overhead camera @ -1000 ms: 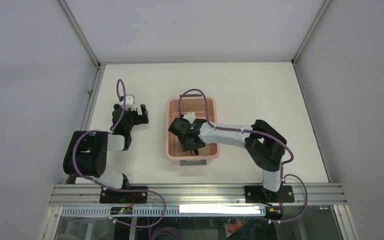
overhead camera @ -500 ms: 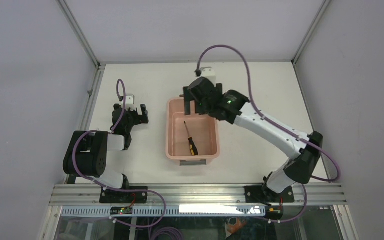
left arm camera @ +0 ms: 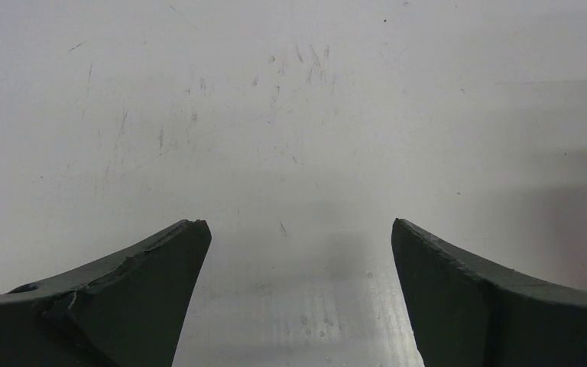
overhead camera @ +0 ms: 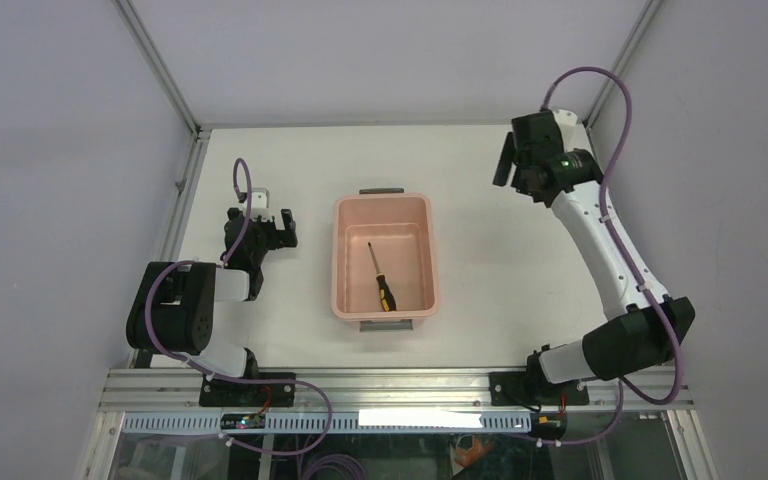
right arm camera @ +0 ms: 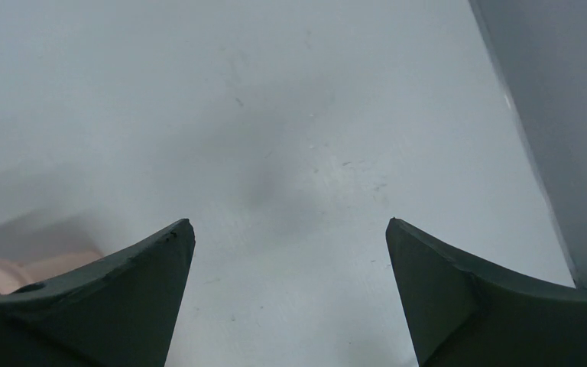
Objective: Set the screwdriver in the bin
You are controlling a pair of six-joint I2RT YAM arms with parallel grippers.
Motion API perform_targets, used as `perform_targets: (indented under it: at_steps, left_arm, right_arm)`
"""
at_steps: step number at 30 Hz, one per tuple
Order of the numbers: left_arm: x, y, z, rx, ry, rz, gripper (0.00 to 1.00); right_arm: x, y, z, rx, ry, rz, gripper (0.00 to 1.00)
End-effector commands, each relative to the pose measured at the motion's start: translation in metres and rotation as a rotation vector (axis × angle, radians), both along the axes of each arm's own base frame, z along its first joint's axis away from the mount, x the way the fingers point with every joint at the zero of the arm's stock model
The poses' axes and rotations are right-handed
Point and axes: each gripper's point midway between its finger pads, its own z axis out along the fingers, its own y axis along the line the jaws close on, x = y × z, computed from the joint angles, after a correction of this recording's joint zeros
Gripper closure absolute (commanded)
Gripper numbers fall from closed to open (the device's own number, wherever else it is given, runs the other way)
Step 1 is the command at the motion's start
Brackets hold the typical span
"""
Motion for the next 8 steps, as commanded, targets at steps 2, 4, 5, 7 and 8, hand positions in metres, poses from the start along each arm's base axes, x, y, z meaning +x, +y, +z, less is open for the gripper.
perform_targets:
  at_steps: [2,4,5,7,8]
  left_arm:
    - [0.004,-0.005,0.016,-0.02,-0.054,-0.01,0.01]
    - [0.004,-0.005,0.017,-0.02,-0.055,-0.01,0.01]
    - [0.004,-0.005,0.016,-0.02,-0.054,-0.01,0.01]
    - [0.004,-0.006,0.017,-0.02,-0.055,-0.012,0.01]
    - [0.004,-0.005,0.016,-0.02,-0.054,-0.011,0.01]
  right_arm:
    - [-0.004,-0.036,0.006,-0.007,-0.013,-0.056,0.01]
    - [-0.004,-0.044,0.003,-0.018,-0.004,-0.077,0.01]
    - [-0.004,-0.046,0.001,-0.02,0.0,-0.089,0.01]
    - [-0.003,-0.049,0.002,-0.021,-0.006,-0.101,0.01]
    - [-0.003,-0.049,0.002,-0.015,-0.014,-0.099,0.01]
